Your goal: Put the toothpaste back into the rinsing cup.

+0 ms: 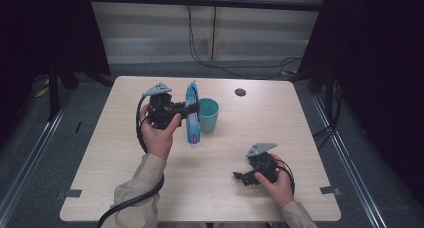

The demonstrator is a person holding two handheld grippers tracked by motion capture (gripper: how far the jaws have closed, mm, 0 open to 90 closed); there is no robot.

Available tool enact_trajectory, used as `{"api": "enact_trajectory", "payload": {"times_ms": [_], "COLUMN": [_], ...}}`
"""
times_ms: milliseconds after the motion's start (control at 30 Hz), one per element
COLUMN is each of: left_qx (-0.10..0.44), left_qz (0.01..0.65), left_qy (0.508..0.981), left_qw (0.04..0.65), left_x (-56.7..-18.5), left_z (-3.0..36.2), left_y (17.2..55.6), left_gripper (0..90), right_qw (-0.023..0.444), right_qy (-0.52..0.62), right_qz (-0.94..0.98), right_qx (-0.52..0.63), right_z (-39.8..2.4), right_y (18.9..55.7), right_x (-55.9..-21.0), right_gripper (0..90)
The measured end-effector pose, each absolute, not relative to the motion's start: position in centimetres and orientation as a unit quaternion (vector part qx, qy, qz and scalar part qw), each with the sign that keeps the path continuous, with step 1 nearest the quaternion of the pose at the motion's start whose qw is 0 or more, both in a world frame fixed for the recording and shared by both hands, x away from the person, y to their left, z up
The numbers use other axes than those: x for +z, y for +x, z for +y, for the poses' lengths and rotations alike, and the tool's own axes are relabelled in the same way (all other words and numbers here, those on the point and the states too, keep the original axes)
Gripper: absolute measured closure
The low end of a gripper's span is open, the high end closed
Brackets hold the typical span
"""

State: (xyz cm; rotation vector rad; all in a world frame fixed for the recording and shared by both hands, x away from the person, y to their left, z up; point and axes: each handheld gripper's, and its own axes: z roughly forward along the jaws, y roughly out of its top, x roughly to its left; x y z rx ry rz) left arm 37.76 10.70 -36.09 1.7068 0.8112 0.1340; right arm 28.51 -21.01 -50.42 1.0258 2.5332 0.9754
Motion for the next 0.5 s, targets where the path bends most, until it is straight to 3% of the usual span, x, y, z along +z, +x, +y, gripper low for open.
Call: {"api": "enact_trajectory", "payload": {"times_ms": [500], "left_qx": [0.079], "left_qz": [0.349], "left_qy": [0.719], "left_qw": [0.596], "left_x": [-34.8], "left_z": [9.9], "left_y": [40.0], "left_gripper": [72.9], "right_qw": [0.135], "right_qy": [0.347], "right_qz": [0.852], "right_qx": [0.367], "right_z": [-21.9], "right_y": [27.9], "right_x": [-51.2], "right_gripper": [11.8]}}
